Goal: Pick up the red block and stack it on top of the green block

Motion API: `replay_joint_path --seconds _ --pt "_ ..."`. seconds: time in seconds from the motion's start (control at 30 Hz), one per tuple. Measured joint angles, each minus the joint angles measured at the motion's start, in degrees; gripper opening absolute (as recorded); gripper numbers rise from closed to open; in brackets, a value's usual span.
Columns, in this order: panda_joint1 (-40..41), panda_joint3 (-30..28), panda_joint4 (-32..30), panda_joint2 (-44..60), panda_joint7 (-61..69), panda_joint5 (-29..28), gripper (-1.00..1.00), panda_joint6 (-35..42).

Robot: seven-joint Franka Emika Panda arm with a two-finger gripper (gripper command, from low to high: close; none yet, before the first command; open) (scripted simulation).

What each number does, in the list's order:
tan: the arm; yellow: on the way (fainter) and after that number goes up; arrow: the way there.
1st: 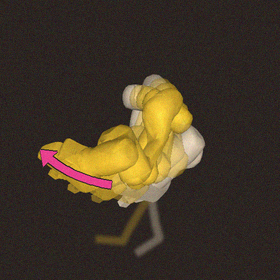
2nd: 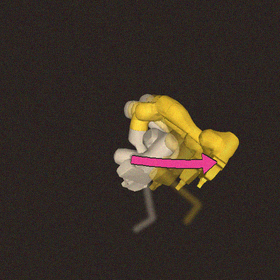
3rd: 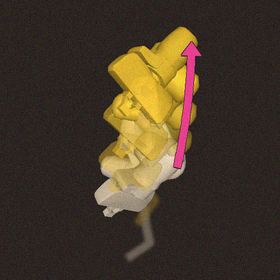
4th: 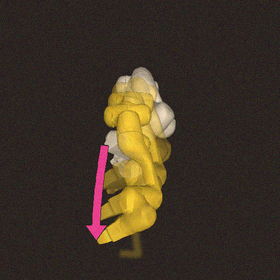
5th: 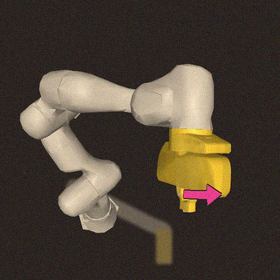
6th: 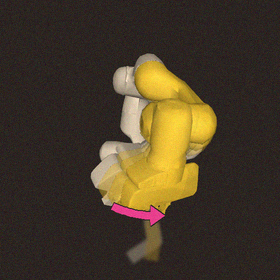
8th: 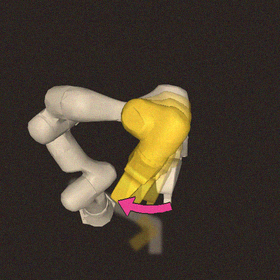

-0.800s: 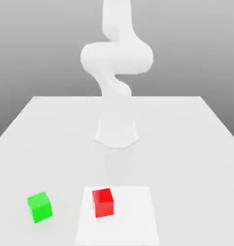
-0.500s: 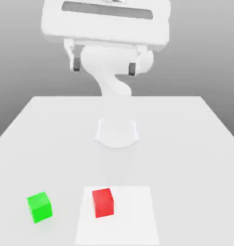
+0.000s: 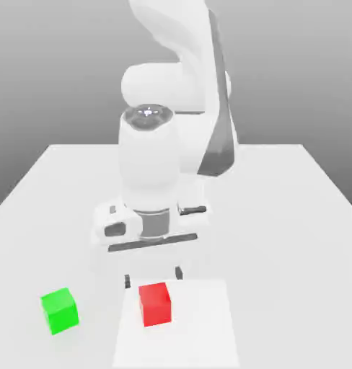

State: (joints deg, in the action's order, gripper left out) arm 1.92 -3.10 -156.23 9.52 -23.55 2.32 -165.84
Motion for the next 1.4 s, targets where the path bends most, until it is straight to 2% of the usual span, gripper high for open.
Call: replay_joint_path --seconds 0.07,0.1,0.33,0.53,1.13,1.2,1.33,1.37,1.4 --pt "0.6 0.79 0.56 4.18 0.64 0.77 0.0 -3.54" --pt "0.79 1.01 0.71 5.31 0.77 0.92 -1.0 -4.5" --pt "0.9 1.09 0.69 5.11 0.59 0.72 -1.0 -4.29" --pt "0.63 0.18 -0.93 -5.96 -1.12 -1.67 -1.0 5.14" --pt "16.37 -5.6 7.57 -7.27 20.92 -1.56 -1.0 15.07" --pt "17.2 -5.63 8.28 -5.74 22.9 -0.97 -1.0 14.21" --pt "17.93 -4.47 8.82 1.42 25.35 1.74 -1.0 7.66" --pt "18.16 -4.15 8.88 2.87 25.73 2.26 1.0 6.31" --pt "18.16 -4.15 8.88 2.87 25.73 2.26 1.0 6.32"
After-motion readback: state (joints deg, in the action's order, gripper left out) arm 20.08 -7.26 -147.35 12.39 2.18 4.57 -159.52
